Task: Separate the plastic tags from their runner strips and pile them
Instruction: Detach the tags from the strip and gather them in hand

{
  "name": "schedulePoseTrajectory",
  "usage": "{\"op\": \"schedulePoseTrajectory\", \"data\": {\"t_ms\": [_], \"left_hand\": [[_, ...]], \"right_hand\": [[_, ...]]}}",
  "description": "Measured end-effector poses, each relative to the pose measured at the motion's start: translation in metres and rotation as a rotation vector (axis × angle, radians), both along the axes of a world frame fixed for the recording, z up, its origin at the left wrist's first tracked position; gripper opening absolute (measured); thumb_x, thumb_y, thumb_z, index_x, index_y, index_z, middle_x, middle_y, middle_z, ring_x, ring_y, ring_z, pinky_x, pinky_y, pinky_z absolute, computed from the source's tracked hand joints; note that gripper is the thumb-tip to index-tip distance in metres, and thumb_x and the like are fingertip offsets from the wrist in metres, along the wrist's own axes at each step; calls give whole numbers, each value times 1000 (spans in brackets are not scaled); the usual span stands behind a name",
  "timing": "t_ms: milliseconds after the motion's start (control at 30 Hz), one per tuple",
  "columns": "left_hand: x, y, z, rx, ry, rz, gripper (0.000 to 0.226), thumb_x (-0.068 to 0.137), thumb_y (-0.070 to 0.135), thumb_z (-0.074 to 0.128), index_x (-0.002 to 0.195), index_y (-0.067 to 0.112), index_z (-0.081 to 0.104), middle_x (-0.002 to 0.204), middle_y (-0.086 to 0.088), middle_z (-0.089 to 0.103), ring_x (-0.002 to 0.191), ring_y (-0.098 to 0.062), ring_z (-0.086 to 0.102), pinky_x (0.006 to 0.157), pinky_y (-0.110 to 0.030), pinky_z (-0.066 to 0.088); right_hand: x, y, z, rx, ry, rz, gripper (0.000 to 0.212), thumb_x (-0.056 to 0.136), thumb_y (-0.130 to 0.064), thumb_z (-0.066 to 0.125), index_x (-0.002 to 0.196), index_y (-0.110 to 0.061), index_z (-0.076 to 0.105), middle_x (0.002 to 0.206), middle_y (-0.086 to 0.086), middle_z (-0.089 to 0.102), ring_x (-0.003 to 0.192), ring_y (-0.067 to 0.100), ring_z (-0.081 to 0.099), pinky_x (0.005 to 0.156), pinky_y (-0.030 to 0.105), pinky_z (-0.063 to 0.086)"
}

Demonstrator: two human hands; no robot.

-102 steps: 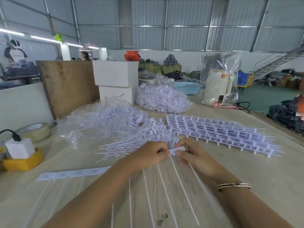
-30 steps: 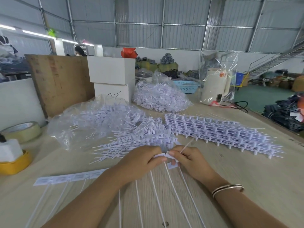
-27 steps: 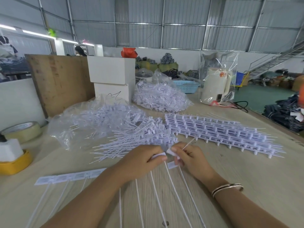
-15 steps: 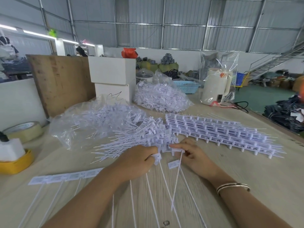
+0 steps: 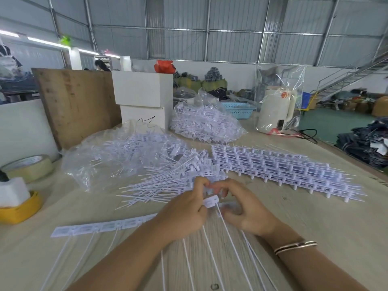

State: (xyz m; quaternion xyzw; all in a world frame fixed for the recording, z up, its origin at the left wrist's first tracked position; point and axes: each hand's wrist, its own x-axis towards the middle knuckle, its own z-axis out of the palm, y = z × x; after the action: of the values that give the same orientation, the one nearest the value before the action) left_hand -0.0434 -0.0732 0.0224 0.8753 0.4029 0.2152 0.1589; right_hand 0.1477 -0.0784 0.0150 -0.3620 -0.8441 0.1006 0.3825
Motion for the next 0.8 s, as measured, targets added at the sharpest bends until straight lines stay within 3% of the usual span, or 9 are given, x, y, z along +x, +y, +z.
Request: {"op": "schedulePoseTrajectory", "data": {"t_ms": [100,233,333,433,533,633,700,800], "left_hand": [[-1,1,3,-96,-79,-13,25,96,15,37,105,33,22,86,-14,61,77,-30,57,72,-46,45],[-11,10,9,-57,-59,13,8,95,26,44,97,34,45,74,6,61,62,-12,54,62,-36,44],[-23,17,10,-109,-41,39,22,94,39,47,78,29,59,60,17,55,52,0,46,60,-30,40],[-25,17,5,-173,-45,-26,26,94,40,49,70,33,55,57,24,52,50,3,43,56,-22,34],[-24,17,3,-149,-92,-77,25,94,38,51,70,37,50,57,23,48,50,2,40,52,-15,30],[-22,16,2,-106,-102,-110,25,94,37,52,70,37,47,58,18,46,53,0,39,52,-16,29],[-20,15,2,-56,-98,-128,26,94,36,52,70,35,43,60,13,43,54,-2,37,54,-22,29],[-19,15,4,-11,-79,-138,26,95,37,51,71,31,42,62,7,45,55,-5,38,56,-30,32]], "right_hand": [[-7,2,1,257,-203,-36,24,82,-24,68,105,-23,68,91,-8,66,80,7,59,69,30,43],[-6,3,4,397,-129,-89,15,81,-10,66,92,-14,75,77,1,69,67,19,65,60,35,50],[-3,2,6,369,-91,-114,25,92,-26,55,90,-11,75,79,3,69,71,21,67,62,38,52],[-5,2,4,360,-196,-114,13,79,-19,72,91,-15,75,76,0,67,66,19,64,59,36,51],[-5,2,4,290,-148,-96,14,78,-26,71,90,-19,74,72,-5,66,64,14,61,58,33,49],[-1,4,1,149,-26,-39,18,82,-31,65,88,-18,75,72,-13,63,67,4,57,62,26,46],[0,6,-2,39,72,-16,17,84,-30,61,77,-20,72,67,-17,55,67,-2,51,64,18,40],[-1,9,-4,1,140,-22,20,85,-27,60,74,-16,72,66,-12,57,66,0,52,64,17,41]]}}
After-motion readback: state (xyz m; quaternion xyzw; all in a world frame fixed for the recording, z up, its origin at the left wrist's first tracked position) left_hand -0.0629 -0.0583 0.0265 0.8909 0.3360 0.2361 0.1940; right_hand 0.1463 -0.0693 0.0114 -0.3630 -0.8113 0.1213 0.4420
